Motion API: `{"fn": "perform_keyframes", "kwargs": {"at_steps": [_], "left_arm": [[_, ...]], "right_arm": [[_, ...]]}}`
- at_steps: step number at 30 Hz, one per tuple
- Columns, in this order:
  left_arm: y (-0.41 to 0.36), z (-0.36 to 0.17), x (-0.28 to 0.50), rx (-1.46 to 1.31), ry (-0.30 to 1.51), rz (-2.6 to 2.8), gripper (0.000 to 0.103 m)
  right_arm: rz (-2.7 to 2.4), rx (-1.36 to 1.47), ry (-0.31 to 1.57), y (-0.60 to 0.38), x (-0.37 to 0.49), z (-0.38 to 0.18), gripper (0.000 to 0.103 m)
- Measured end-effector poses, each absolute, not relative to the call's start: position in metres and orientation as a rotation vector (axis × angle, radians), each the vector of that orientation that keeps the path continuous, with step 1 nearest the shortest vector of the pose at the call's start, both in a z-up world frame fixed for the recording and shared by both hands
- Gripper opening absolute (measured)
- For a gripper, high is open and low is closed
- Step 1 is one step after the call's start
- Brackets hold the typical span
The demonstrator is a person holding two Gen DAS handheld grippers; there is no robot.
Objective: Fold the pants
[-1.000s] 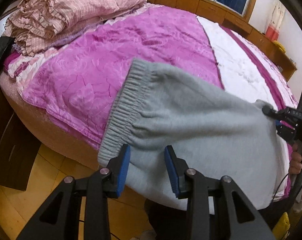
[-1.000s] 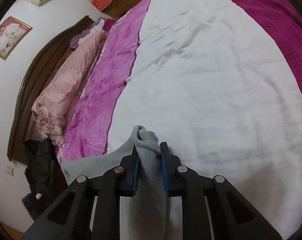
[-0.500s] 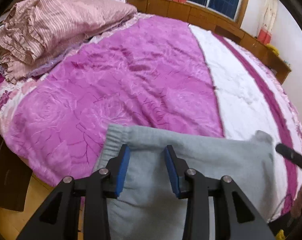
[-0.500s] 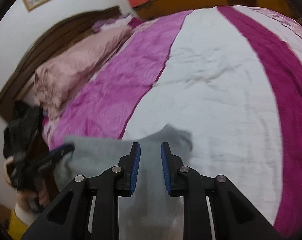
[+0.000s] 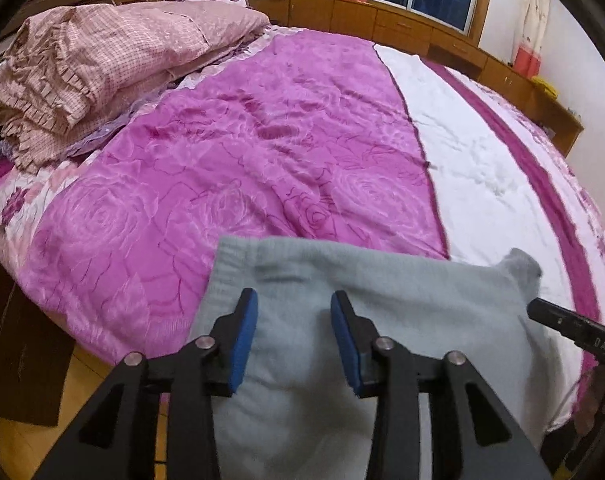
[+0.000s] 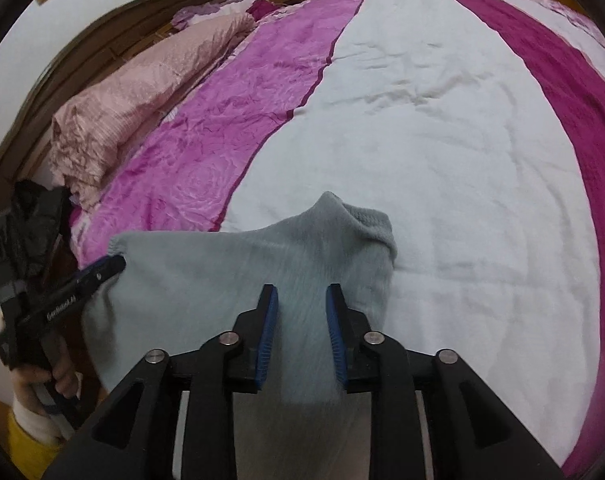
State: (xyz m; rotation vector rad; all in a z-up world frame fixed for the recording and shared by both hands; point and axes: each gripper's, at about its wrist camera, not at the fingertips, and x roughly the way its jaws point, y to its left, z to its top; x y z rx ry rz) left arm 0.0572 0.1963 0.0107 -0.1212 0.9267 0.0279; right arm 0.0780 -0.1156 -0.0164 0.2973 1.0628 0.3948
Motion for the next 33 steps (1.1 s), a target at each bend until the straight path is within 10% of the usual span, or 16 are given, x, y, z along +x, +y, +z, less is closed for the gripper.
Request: {"fn": "perform_keyframes", "kwargs": {"at_steps": [6,33], "left_arm": [[0.193,0.021,0.026,-0.154,0.95,0.042,0.051],[0.131,-0.007,-0.002,-0.066,1.023,-0.003,0.053]], "right_arm": [[0.409,0.348,1.054,-0.13,0.056,0.0,0.047],[0.419,0.474,1.141,-0.133,0.01,-0.041,0.055]]}}
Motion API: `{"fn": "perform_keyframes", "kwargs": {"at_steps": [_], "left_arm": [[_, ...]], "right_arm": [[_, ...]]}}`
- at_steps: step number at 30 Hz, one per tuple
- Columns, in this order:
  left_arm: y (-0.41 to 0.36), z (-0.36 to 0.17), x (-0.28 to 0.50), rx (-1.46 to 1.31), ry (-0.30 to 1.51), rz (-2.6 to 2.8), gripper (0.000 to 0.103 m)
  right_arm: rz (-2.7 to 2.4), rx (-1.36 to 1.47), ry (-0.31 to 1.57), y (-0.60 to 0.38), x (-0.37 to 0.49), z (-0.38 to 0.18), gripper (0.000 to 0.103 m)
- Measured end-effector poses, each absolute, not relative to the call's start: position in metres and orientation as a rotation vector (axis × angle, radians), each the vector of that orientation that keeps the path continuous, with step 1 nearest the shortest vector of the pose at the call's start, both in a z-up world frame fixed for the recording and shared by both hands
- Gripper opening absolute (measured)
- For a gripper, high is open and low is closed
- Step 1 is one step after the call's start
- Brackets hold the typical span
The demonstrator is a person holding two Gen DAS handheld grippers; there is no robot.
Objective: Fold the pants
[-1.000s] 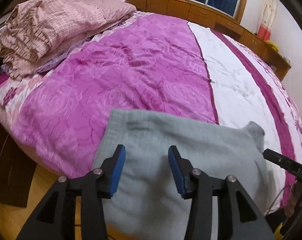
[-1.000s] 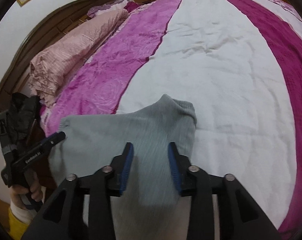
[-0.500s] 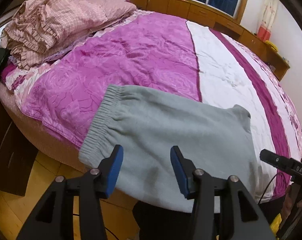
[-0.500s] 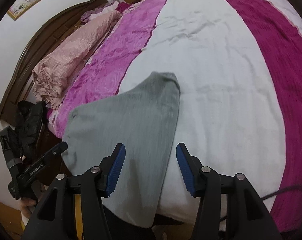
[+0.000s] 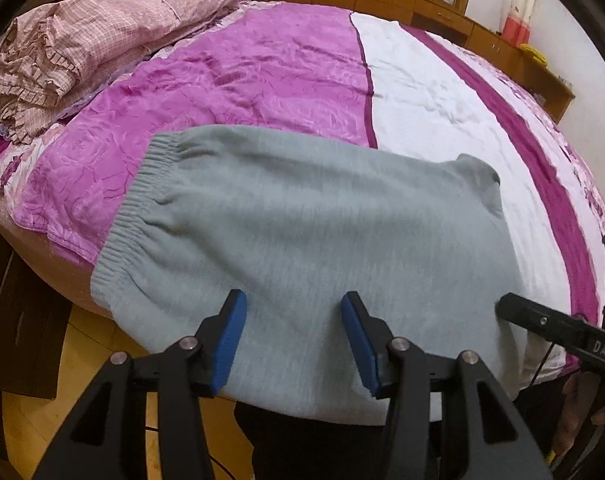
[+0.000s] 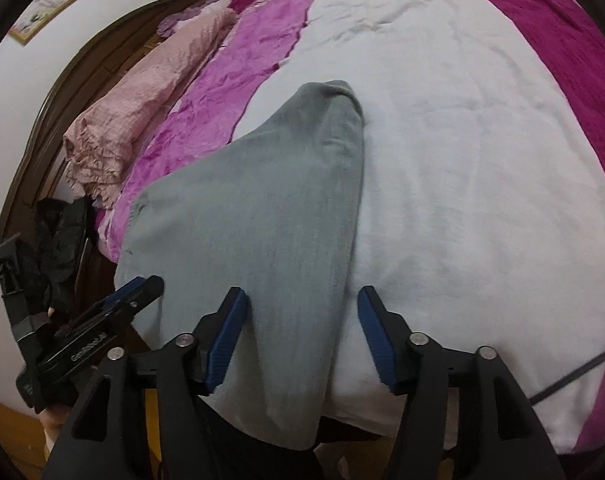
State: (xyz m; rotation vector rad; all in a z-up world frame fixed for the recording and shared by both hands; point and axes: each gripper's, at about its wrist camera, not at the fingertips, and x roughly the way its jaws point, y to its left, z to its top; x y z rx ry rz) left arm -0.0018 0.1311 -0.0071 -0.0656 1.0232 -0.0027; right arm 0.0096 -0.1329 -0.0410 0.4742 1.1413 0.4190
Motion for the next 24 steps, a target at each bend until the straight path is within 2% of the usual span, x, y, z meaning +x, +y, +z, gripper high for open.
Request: {"fn": "perform_keyframes", "kwargs": {"at_steps": [13,16,20,24], "left_arm": [[0.133,-0.009,-0.001,-0.073,1.023,0.003,0.057],[0.134,-0.01,-0.001,-0.074,1.022,0.002,0.057],[0.133,-0.01,-0.001,-0.077,1.024,0.001,0.058],[0.133,-0.01,-0.001,-0.077,1.024,0.002,0.058]], "right_arm": [[0.485,0.578,1.167,-0.145,0.014,-0.047,0.055],[0.477,0.567,1.156,-0.142,0.013,-0.045,0.051],[0.487,0.606,1.153,-0.142,0.013,-0.045,0.038],[0.495,0.629,1.153,-0.141,0.014,-0.048,0.037]]}}
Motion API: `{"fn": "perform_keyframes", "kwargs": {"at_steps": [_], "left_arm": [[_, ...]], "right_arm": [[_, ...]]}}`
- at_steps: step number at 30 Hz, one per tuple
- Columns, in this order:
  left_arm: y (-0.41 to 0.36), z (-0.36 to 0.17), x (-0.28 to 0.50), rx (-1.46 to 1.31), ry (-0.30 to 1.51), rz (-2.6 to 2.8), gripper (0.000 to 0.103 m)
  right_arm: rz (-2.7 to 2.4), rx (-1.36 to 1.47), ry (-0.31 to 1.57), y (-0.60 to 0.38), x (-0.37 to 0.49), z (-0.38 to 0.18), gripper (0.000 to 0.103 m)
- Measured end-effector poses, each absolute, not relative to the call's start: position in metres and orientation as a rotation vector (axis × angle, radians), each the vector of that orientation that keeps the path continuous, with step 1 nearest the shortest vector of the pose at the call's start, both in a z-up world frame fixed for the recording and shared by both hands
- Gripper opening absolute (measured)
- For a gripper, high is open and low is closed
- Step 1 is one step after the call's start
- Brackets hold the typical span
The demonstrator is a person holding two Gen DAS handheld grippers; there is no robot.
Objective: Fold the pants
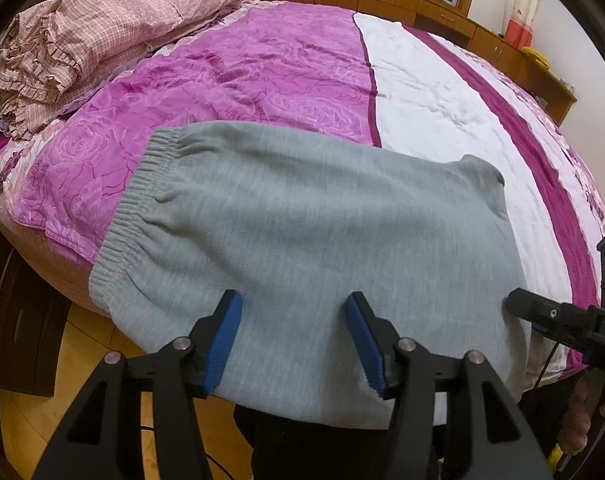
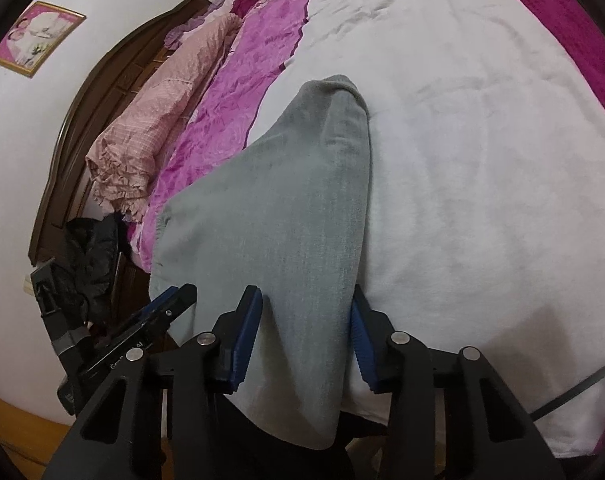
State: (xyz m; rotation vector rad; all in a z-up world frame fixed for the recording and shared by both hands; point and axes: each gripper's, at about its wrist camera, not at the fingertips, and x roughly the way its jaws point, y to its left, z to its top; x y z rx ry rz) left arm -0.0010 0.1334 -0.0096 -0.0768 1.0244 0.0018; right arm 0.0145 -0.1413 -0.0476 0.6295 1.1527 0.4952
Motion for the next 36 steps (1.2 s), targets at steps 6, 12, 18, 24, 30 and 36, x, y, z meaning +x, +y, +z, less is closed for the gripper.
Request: {"fn": "perform_keyframes", "kwargs": {"at_steps": [6,12,18,24,30,36], "left_arm": [[0.133,-0.01,-0.001,-0.08,1.021,0.003,0.058],[0.133,-0.009,0.0,-0.072,1.026,0.002,0.058],[0.129,-0.009,0.001,-0.061,1.022,0.013,0.058],[0.13,-0.008,0.001,-0.059,1.024,0.012,0.058],[0.13,-0.008,0.0,-0.054,1.02,0.006,0.058],[0.132,-0.007,-0.002,-0.067,1.019,0.002,0.058]], "right_arm": [[0.502,0.586,1.143,-0.136,0.015,-0.048,0.036],[0.496,0.604,1.138,-0.136,0.015,-0.049,0.036],[0.486,0.594,1.128,-0.134,0.014,-0.048,0.034],[0.501,0.613,1.086,-0.136,0.013,-0.038,0.01],[0.542,0.57,1.008,-0.13,0.009,-0.009,0.004],[0.597,0.54,0.957,-0.119,0.007,0.017,0.003]]}}
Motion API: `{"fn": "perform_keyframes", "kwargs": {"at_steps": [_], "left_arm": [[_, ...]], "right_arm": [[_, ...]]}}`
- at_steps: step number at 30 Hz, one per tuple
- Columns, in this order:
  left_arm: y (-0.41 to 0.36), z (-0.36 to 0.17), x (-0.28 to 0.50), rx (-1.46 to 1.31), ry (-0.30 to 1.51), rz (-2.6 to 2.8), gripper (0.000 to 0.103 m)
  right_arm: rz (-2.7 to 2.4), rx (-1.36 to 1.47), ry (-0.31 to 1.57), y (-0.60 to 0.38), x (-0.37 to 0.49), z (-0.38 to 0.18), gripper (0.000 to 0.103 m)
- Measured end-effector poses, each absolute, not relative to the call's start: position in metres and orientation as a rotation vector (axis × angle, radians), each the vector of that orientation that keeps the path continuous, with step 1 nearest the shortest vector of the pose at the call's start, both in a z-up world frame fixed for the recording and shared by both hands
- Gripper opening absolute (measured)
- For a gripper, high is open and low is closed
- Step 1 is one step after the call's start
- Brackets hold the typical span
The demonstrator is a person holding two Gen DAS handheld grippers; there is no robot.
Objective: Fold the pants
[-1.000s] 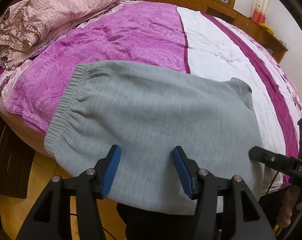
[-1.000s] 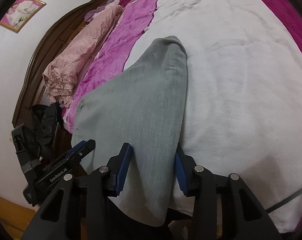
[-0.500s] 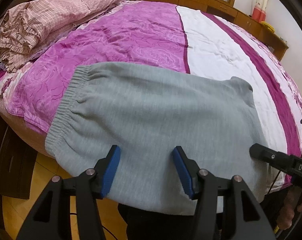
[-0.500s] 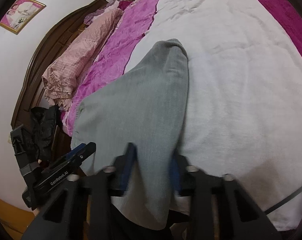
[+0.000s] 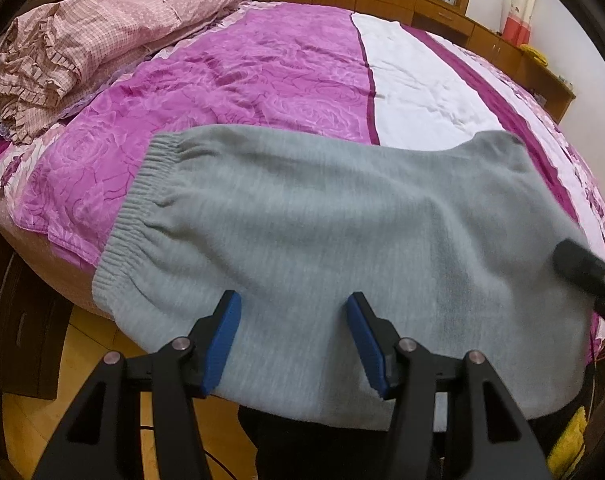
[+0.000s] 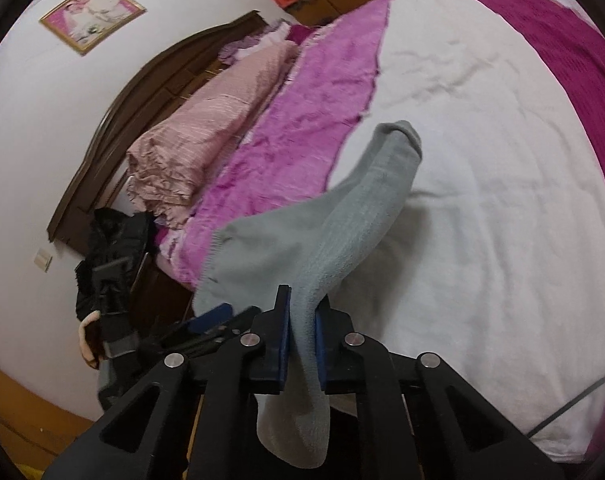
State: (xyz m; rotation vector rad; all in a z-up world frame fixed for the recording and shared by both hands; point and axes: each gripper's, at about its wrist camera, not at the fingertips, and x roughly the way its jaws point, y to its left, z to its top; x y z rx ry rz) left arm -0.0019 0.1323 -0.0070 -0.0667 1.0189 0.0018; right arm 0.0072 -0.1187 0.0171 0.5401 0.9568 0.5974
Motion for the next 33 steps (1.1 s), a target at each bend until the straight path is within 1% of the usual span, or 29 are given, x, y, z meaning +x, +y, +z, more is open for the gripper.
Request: {"fn": "perform_keyframes", "kwargs": {"at_steps": [14,23,33], "left_arm": [[0.153,0.027,-0.007,-0.065,0.944,0.036,0.058],[0.175,0.028,-0.003,-0.086,0.941,0.065,0.058],[0.202,0.03,0.002,-0.107,0.93,0.091,0.058]], "right_arm": [[0.681,0.458,0.916,-0.094,0.008,0.05,0.003],[0.758,0.4,0.885,-0.064,0.017,0.077,0.003],[0.826,0.359,0.895,-0.023,0.028,0.089,0.003]]}}
